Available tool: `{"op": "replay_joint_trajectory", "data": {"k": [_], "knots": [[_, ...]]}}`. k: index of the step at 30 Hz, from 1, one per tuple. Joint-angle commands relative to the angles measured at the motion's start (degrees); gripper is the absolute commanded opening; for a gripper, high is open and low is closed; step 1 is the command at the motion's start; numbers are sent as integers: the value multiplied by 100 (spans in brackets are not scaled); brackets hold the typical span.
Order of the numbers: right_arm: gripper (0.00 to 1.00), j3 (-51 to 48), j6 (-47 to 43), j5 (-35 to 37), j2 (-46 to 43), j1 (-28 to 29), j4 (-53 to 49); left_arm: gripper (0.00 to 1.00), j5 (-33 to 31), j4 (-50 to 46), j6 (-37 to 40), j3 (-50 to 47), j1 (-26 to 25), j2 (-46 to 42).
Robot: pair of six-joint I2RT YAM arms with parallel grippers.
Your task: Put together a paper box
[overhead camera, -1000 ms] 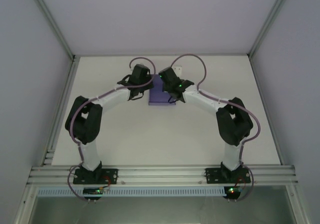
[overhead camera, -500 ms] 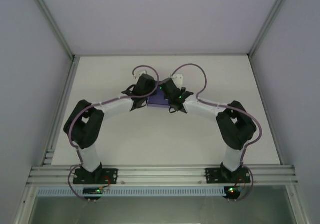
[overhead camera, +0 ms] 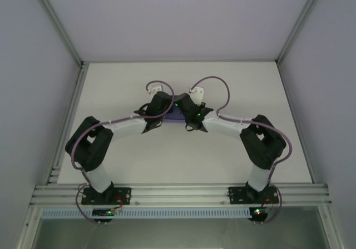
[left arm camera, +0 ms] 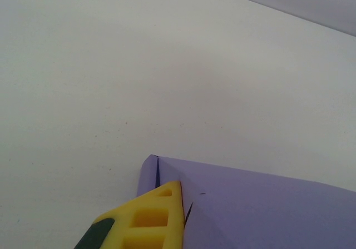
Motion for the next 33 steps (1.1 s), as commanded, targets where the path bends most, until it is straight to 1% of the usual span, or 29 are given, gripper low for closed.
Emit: {"op": "replay_joint_trajectory", "data": {"k": [1, 6, 8, 9, 12, 14, 18, 23, 27, 31, 33], "knots": [[0, 215, 572, -815, 346, 286, -523, 0, 1068, -993, -216, -105, -373, 93], [0, 87, 509, -628, 298, 300, -566, 0, 996, -1128, -108, -41, -375, -114], [0, -204, 382, -570, 284, 308, -438, 0, 940, -1153, -94, -142, -389, -140], [0, -352, 497, -565, 271, 310, -468, 0, 917, -1143, -104, -204, -375, -148], [0, -961, 535, -543, 181, 330, 22, 0, 925, -1015, -167, -481, -391, -210], [0, -1263, 479, -369, 114, 371, 293, 0, 954, -870, -219, -684, -410, -281], [0, -1467, 295, -33, -15, 542, 365, 2, 844, -742, -185, -957, -540, -495], [0, -1415, 49, 579, -42, 808, -5, 13, 551, -1024, -70, -1089, -686, -799], [0, -1528, -22, 621, -31, 853, -15, 22, 555, -1167, -159, -1227, -712, -981], [0, -1559, -74, 632, 15, 889, -18, 25, 710, -1337, -268, -1271, -752, -1297], [0, -1607, -160, 621, 11, 897, 58, 30, 715, -1520, -288, -1276, -791, -1577]]}}
